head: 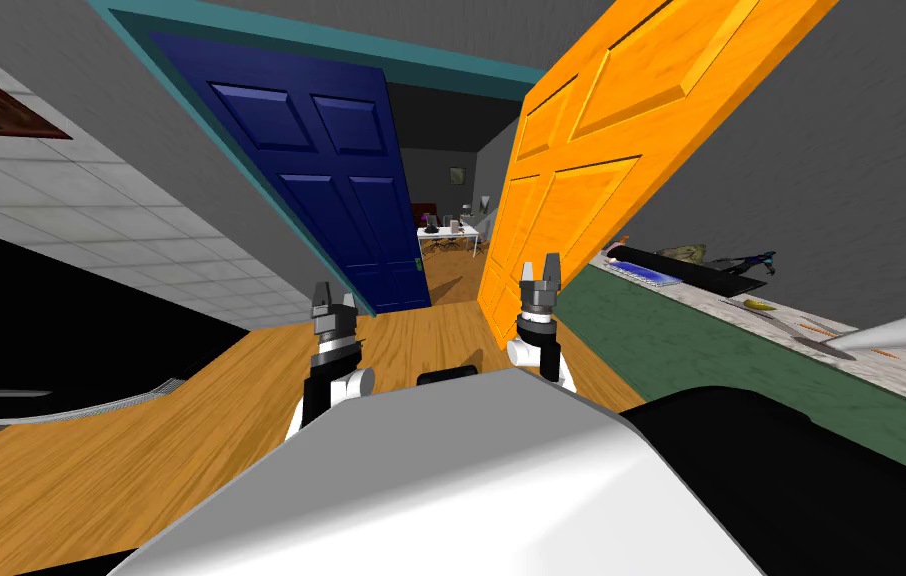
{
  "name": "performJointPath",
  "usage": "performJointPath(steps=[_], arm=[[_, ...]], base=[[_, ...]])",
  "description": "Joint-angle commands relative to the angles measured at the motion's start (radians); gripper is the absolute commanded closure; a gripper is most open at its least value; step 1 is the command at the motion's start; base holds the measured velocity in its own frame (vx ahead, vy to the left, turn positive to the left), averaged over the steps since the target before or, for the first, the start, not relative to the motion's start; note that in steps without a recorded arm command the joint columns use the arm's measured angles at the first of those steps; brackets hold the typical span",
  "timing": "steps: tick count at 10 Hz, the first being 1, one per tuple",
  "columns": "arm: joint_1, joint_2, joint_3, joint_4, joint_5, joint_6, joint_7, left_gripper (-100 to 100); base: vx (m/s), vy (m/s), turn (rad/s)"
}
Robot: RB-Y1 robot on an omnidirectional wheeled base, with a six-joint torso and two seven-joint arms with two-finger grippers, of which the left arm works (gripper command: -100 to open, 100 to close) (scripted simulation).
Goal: Pull the door open
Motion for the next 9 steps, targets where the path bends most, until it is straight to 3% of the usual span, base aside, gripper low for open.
performJointPath(steps=[1, 7, 9], arm=[[-0.008, 0.014, 0.001, 0.036, 0.003, -0.012, 0.006, -100], [-0.032, 0.049, 0.006, 0.150, 0.012, -0.049, 0.024, -100], [-0.046, 0.064, 0.008, 0.212, 0.017, -0.069, 0.034, -100]], base=[[0.121, 0.002, -0.028], [0.161, -0.011, -0.028], [0.144, -0.003, -0.043]])
